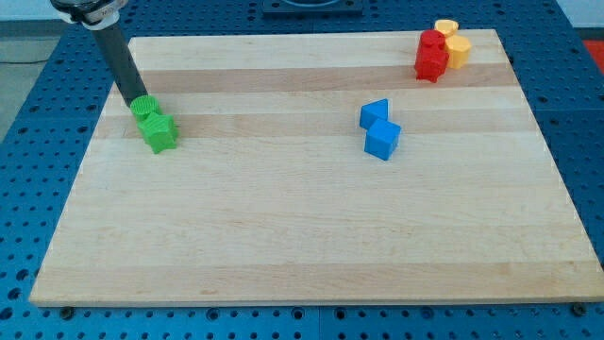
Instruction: Push the blue triangle close right to the green blocks
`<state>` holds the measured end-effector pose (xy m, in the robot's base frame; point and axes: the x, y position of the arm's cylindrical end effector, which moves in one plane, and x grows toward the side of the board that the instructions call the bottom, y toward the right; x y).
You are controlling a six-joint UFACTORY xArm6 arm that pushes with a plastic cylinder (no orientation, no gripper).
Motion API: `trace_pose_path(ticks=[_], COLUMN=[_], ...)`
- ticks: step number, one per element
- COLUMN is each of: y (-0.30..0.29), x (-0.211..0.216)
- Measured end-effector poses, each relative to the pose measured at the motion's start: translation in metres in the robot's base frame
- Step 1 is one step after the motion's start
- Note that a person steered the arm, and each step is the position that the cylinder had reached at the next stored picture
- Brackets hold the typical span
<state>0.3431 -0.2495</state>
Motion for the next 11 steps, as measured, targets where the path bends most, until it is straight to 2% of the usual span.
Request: trace_pose_path(ticks=[1,2,6,7,8,9,11], y=[0.000,0.030,0.317,0.378,0.419,0.409,0.319], x=[0.004,-0.009,-0.011,-0.003,0.023,0.034,0.035])
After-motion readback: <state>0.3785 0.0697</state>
